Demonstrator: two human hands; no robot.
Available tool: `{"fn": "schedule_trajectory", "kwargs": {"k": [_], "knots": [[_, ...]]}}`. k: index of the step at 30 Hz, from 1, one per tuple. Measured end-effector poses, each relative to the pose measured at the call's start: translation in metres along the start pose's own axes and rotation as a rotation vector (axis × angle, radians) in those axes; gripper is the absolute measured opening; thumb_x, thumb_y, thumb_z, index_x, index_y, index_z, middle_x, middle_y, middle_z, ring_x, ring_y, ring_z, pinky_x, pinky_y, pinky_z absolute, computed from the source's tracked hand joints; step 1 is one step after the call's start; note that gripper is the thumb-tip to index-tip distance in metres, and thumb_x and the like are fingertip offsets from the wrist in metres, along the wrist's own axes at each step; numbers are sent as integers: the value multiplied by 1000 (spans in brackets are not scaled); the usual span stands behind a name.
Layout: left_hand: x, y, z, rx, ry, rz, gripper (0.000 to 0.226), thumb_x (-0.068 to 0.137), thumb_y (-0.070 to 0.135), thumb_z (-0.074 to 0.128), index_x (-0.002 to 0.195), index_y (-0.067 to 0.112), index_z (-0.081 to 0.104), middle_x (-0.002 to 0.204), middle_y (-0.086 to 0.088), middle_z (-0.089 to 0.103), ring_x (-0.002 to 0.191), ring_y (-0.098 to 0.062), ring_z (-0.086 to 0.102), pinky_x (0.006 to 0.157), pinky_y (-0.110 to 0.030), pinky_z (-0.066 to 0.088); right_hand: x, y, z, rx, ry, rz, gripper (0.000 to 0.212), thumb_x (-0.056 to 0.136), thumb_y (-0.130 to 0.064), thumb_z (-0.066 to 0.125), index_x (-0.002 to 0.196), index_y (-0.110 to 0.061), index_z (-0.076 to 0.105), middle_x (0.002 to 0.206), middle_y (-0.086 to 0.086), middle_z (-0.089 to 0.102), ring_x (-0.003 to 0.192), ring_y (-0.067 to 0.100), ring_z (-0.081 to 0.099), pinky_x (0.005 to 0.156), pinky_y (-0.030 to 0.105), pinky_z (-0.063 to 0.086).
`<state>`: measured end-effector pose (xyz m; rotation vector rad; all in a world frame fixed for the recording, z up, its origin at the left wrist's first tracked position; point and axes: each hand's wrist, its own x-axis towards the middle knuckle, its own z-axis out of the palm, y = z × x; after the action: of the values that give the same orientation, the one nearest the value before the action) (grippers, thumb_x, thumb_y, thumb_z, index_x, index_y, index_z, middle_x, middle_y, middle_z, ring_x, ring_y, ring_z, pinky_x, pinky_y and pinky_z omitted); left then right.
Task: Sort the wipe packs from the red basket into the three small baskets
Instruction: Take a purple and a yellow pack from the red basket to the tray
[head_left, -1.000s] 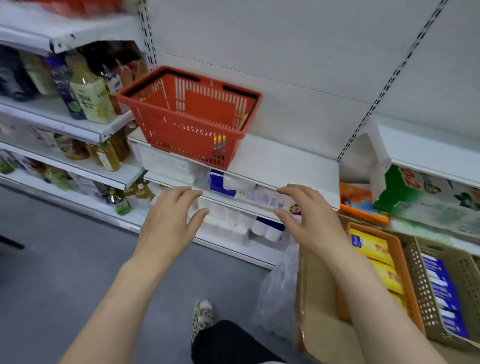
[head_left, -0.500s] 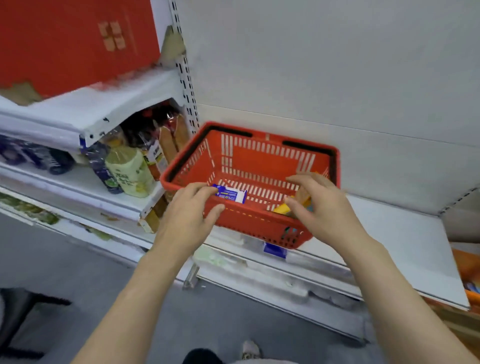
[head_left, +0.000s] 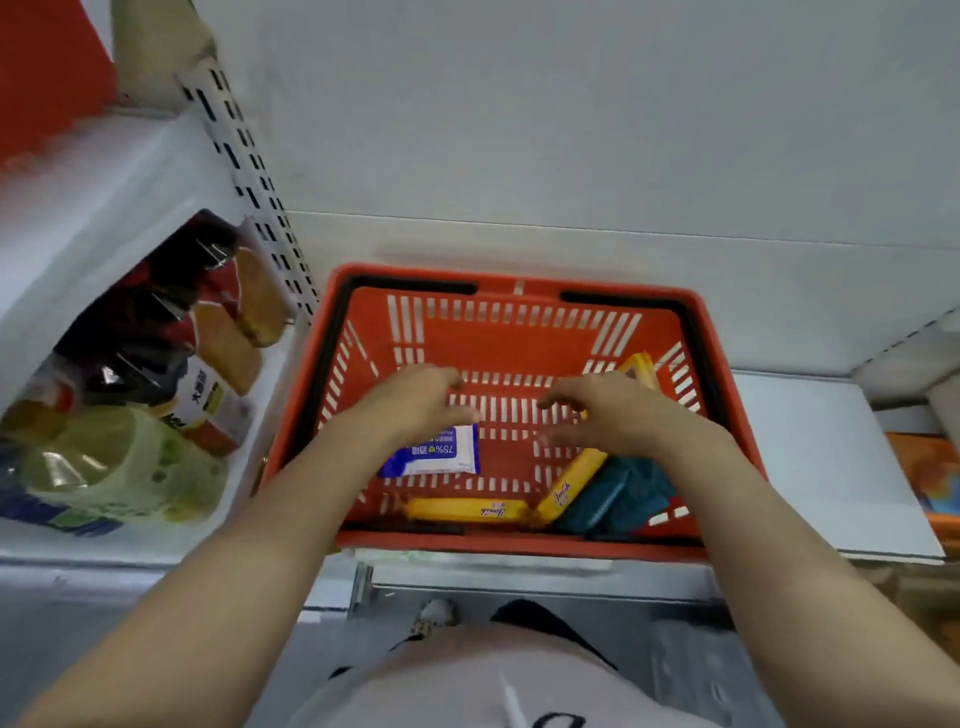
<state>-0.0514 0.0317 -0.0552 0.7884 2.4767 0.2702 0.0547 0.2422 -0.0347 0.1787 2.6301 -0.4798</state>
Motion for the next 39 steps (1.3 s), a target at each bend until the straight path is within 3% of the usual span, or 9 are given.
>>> {"fn": "schedule_trajectory", "kwargs": {"k": [5, 9, 16, 20, 25, 30, 32, 35, 39], "knots": [[52, -13, 24, 132, -260, -36, 63, 89, 54, 61, 138, 16, 50, 138, -7, 55, 122, -26, 53, 97, -36, 44, 29, -10, 18, 28, -240, 9, 61, 79, -60, 70, 134, -38, 54, 136, -9, 55, 121, 16, 53, 95, 32, 44], [63, -34, 42, 180, -405, -114, 60, 86, 50, 68, 127, 8, 58, 125, -9, 62, 108, -24, 59, 90, -35, 50, 45, -24, 33, 147, -462, -77, 56, 82, -56, 70, 131, -32, 59, 130, -10, 60, 118, 15, 56, 103, 38, 46], [64, -38, 53, 191, -405, -145, 54, 80, 46, 76, 120, 11, 63, 119, -5, 63, 106, -22, 60, 90, -34, 52, 55, -38, 69, 92, -624, -153, 56, 83, -48, 73, 130, -20, 61, 127, -4, 62, 112, 17, 59, 99, 39, 51], [63, -39, 58, 124, -423, -129, 43, 82, 37, 77, 114, 11, 66, 115, -4, 63, 104, -22, 61, 89, -35, 53, 55, -34, 72, -34, -526, -205, 30, 92, -36, 66, 114, -16, 67, 109, 1, 67, 98, 21, 61, 90, 41, 52], [67, -41, 55, -30, -474, -134, 23, 87, 20, 71, 108, 13, 66, 113, -4, 63, 98, -22, 63, 67, -28, 54, 37, 4, 24, 91, -442, 10, 28, 94, -41, 60, 118, -27, 65, 106, -14, 59, 101, 11, 56, 87, 33, 45], [67, -41, 57, -65, -558, -141, 27, 79, 36, 79, 97, 23, 65, 125, -1, 60, 106, -21, 58, 84, -34, 54, 1, 46, -5, 336, -180, 216, 22, 92, -42, 64, 107, -26, 66, 105, -7, 64, 97, 14, 60, 88, 37, 50], [68, -40, 61, -2, -587, -105, 38, 78, 36, 80, 109, 19, 67, 127, -2, 60, 111, -22, 58, 92, -38, 52, -9, 52, -4, 504, -85, 267, 17, 93, -37, 65, 106, -27, 65, 106, -5, 65, 97, 14, 63, 87, 36, 53], [65, -33, 60, 75, -620, -67, 44, 84, 36, 75, 121, 14, 65, 127, -4, 61, 108, -20, 59, 85, -31, 50, -20, 50, 7, 906, 31, 292, 21, 93, -24, 67, 114, -20, 65, 108, 3, 70, 95, 18, 71, 76, 31, 59], [66, -25, 31, -105, -335, -79, 32, 90, 38, 68, 109, 12, 65, 110, -5, 66, 93, -19, 62, 70, -29, 48, -31, 43, 17, 1342, 136, 300, 32, 94, -20, 65, 124, -11, 61, 108, 8, 74, 96, 19, 73, 70, 28, 58]]}}
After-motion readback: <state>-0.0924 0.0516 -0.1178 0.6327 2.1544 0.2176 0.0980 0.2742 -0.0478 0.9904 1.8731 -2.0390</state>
